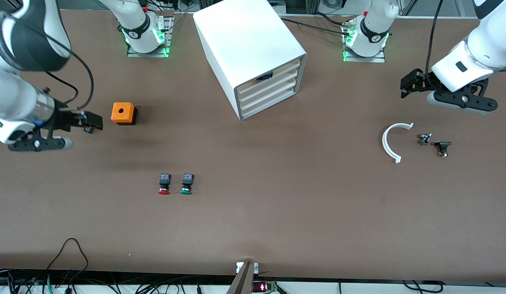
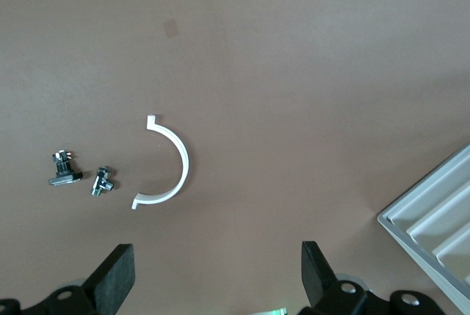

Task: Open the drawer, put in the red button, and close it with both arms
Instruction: 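Lower the right gripper onto the red button while the left gripper reaches the drawer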

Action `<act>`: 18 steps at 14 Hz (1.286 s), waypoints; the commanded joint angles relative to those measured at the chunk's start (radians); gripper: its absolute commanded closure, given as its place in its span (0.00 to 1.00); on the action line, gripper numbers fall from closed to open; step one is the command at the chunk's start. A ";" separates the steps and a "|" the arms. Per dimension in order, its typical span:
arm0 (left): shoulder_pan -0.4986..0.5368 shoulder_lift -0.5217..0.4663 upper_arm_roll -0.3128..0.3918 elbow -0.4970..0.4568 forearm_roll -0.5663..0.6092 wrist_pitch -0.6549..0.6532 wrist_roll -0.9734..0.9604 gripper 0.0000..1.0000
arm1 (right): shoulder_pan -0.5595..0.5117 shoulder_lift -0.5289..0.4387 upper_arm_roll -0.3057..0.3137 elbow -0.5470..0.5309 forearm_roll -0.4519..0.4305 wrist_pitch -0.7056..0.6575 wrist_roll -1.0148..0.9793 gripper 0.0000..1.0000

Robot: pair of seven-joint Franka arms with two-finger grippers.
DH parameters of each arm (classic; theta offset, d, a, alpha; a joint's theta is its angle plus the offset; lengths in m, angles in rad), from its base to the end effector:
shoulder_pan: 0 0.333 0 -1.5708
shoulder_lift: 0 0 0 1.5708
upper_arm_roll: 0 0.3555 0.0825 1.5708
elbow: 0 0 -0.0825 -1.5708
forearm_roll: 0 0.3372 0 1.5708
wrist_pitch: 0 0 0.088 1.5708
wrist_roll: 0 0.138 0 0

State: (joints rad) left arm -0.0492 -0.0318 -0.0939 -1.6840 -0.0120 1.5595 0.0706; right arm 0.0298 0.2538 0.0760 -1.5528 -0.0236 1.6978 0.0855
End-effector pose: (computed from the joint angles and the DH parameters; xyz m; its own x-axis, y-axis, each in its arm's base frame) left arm 0.4835 -0.0721 0.6001 0.9731 -0.2113 -0.0918 -0.2108 -0.9774 0.0155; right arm 0.5862 0.0544 0.5115 0.9940 0.0223 -0.1071 0.0239 -0.9996 0.0131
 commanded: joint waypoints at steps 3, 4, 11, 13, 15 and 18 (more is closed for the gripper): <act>-0.006 0.004 -0.072 0.015 -0.069 -0.172 0.017 0.00 | 0.041 0.145 0.004 0.023 0.019 0.190 0.134 0.00; -0.006 0.010 -0.082 0.015 -0.176 -0.218 0.018 0.00 | 0.044 0.168 0.004 0.022 0.020 0.221 0.135 0.00; 0.006 0.130 -0.101 -0.193 -0.573 -0.049 0.214 0.00 | 0.111 0.298 0.004 0.019 0.083 0.407 0.137 0.00; 0.014 0.128 -0.104 -0.354 -0.734 0.125 0.331 0.01 | 0.121 0.359 0.001 0.017 0.073 0.456 0.160 0.00; 0.002 0.128 -0.106 -0.491 -0.889 0.259 0.487 0.01 | 0.121 0.410 -0.005 0.011 0.056 0.491 0.158 0.00; 0.005 0.141 -0.118 -0.591 -1.095 0.300 0.644 0.02 | 0.108 0.453 -0.005 0.007 0.044 0.552 0.161 0.00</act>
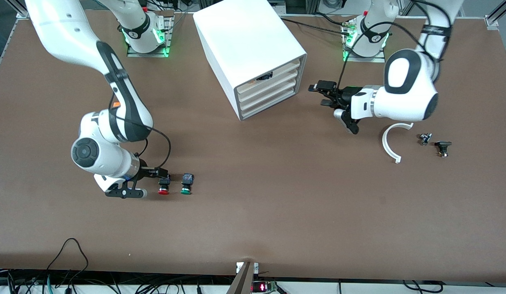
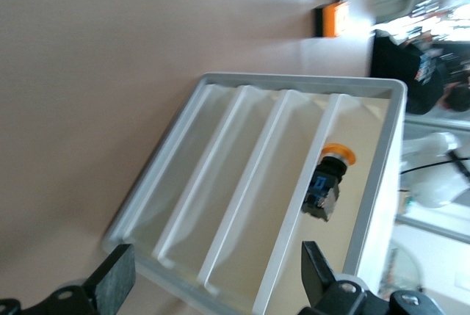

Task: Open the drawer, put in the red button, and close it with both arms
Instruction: 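Lower the right gripper onto the red button while the left gripper reaches the drawer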

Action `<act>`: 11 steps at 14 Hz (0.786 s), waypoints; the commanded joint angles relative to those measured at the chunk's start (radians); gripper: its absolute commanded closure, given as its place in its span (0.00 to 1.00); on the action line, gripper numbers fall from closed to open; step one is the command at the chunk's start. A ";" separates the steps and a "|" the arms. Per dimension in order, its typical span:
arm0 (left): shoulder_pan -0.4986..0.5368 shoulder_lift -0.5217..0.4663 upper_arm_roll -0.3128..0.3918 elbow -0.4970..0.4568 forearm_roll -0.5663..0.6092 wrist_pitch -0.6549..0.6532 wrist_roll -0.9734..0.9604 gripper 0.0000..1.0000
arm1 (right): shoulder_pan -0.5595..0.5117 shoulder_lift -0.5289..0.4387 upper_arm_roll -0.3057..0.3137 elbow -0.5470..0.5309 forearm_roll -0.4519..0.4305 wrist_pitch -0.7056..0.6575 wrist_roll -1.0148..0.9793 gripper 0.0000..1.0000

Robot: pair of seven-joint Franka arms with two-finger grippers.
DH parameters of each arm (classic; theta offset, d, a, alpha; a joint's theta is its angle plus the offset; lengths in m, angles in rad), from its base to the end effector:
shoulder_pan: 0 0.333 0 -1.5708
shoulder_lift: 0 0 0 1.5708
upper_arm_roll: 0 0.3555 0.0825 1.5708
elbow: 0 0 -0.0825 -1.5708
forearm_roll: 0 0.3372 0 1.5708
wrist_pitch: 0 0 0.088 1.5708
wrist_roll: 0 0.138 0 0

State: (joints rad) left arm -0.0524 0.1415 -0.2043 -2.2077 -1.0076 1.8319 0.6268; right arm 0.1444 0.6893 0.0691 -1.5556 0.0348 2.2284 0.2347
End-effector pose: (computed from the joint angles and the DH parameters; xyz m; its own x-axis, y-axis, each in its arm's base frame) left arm 0.4356 -0.2089 0.3726 0.9172 -0.3830 -0.1100 -0.1176 -0.5238 0.8437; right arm 0.6761 0.1403 0.2704 0.9978 -0.0570 -0.0326 -0.0590 -0.9961 -0.0653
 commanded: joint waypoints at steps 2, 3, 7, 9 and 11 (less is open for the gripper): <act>0.017 0.019 -0.009 -0.099 -0.190 0.018 0.182 0.05 | 0.004 0.038 0.002 0.003 -0.013 0.046 0.015 0.00; 0.002 0.048 -0.009 -0.130 -0.289 0.021 0.285 0.05 | 0.007 0.044 0.003 -0.004 -0.015 0.060 0.015 0.00; -0.018 0.147 -0.038 -0.152 -0.387 0.021 0.409 0.12 | 0.023 0.084 0.003 -0.011 -0.018 0.112 0.002 0.00; -0.018 0.173 -0.062 -0.150 -0.388 0.017 0.409 0.23 | 0.032 0.090 0.003 -0.009 -0.018 0.114 0.000 0.10; -0.020 0.188 -0.092 -0.149 -0.388 0.015 0.410 0.36 | 0.035 0.088 0.003 -0.009 -0.019 0.109 -0.005 0.44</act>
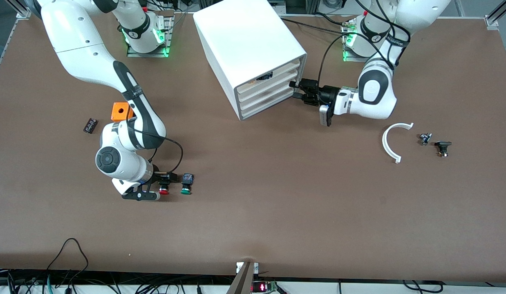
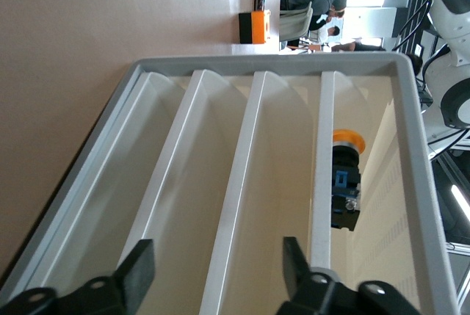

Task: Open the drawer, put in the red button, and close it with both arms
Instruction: 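Pull the drawer open with the left gripper while the right gripper grasps the button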

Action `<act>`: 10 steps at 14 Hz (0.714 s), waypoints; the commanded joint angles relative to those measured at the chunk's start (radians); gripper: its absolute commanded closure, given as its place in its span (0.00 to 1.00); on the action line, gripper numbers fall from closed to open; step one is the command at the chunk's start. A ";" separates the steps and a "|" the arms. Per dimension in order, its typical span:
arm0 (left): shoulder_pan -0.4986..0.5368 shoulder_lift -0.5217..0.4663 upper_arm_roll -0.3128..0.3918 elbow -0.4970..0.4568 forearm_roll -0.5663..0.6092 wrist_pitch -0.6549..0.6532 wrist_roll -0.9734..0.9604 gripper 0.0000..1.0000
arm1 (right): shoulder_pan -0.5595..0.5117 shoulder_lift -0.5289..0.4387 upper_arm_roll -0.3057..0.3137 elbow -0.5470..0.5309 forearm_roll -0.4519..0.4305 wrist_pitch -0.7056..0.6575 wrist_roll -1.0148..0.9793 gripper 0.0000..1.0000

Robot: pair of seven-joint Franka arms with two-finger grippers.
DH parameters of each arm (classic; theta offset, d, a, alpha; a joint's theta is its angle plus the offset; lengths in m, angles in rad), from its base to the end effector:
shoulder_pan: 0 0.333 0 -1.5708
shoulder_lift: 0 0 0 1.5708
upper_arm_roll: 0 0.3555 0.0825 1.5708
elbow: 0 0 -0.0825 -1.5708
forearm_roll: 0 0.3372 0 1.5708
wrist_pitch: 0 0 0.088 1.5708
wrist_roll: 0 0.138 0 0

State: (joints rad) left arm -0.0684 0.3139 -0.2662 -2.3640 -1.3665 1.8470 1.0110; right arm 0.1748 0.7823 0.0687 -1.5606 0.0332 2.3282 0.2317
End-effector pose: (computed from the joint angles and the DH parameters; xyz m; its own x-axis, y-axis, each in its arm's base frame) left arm 0.3901 -0.2478 0.2752 0.9352 -0.3491 -0.0597 -0.0350 -0.2587 0.9653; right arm 0.6755 0.1609 0.2126 0.9991 -0.0297 -0.0310 -0.0318 -0.9973 -0.0668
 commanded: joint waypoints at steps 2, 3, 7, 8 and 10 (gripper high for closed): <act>-0.001 0.054 -0.054 0.009 -0.029 -0.003 0.026 0.38 | 0.011 -0.005 0.005 -0.004 -0.018 0.010 -0.002 0.80; -0.007 0.063 -0.057 0.009 -0.029 -0.003 0.026 0.38 | 0.011 -0.005 0.005 -0.004 -0.018 0.008 -0.003 0.99; -0.008 0.067 -0.071 0.011 -0.029 -0.003 0.026 0.83 | 0.008 -0.011 0.005 0.004 -0.016 0.002 -0.003 1.00; -0.008 0.067 -0.071 0.012 -0.029 -0.003 0.026 0.99 | 0.006 -0.015 0.005 0.007 -0.010 -0.015 -0.002 1.00; -0.010 0.068 -0.071 0.014 -0.029 -0.003 0.026 1.00 | 0.008 -0.017 0.006 0.059 -0.004 -0.088 0.023 1.00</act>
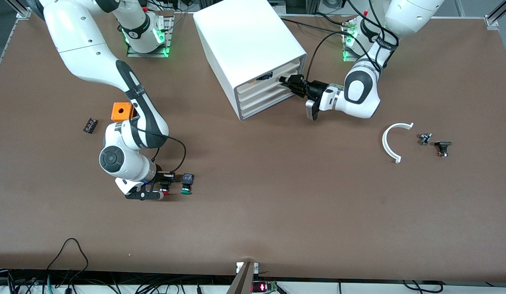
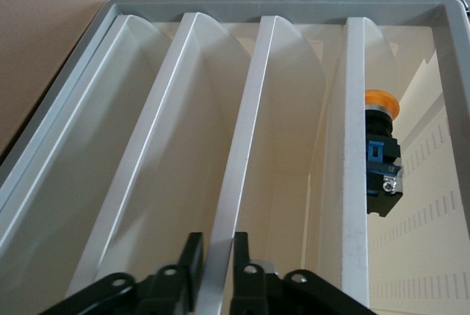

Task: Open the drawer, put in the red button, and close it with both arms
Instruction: 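Pull the drawer open with the left gripper while the right gripper grasps the button, then carry the red button into the open drawer while the left gripper draws back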

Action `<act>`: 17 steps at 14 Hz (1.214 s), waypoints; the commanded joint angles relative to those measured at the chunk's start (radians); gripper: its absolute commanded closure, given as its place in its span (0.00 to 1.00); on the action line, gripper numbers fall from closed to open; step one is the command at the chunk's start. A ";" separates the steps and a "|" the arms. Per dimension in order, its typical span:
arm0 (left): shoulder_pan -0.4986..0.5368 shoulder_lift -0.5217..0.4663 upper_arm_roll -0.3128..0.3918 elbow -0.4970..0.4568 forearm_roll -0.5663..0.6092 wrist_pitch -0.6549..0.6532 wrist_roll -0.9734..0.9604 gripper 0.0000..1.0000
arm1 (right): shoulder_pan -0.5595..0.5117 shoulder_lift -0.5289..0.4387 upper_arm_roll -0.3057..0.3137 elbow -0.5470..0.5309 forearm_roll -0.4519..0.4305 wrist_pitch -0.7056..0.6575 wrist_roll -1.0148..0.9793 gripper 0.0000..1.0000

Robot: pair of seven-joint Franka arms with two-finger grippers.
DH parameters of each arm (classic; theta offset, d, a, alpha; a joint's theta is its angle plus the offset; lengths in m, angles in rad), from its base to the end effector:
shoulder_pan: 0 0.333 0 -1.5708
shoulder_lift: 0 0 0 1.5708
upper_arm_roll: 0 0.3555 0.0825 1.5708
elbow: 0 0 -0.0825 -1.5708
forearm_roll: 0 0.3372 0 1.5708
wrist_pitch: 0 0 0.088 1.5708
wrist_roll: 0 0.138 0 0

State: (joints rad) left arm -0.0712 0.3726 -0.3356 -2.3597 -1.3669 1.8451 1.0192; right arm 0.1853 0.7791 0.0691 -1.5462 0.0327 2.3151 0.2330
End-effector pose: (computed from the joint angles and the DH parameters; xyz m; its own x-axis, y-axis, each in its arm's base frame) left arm 0.3697 -0.2757 0.2587 0.9045 -0.4157 -0.0958 -0.0039 -0.2326 0.9726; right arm 0.6767 0.1688 0.2193 0.9994 -0.0196 -0.0268 -0.0214 -0.9975 -0.0680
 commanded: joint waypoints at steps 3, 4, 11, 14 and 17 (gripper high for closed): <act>-0.007 0.014 -0.002 0.014 -0.026 -0.001 0.015 1.00 | 0.000 -0.014 0.011 0.136 -0.002 -0.215 0.104 1.00; -0.001 0.014 0.000 0.017 -0.021 -0.001 0.013 1.00 | 0.003 -0.014 0.014 0.167 -0.002 -0.250 0.144 1.00; 0.154 0.179 0.023 0.271 0.202 -0.006 -0.001 1.00 | 0.074 -0.023 0.014 0.406 -0.004 -0.488 0.337 1.00; 0.189 0.230 0.026 0.351 0.255 -0.007 -0.002 1.00 | 0.111 -0.023 0.015 0.457 -0.002 -0.525 0.457 1.00; 0.209 0.233 0.026 0.372 0.278 -0.007 -0.039 0.91 | 0.187 -0.023 0.012 0.494 -0.005 -0.531 0.665 1.00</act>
State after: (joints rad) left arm 0.1377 0.5790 -0.3100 -2.0251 -1.1330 1.8149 1.0301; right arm 0.3167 0.7439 0.0883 -1.1062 0.0335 1.8139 0.7666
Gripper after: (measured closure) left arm 0.846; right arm 0.595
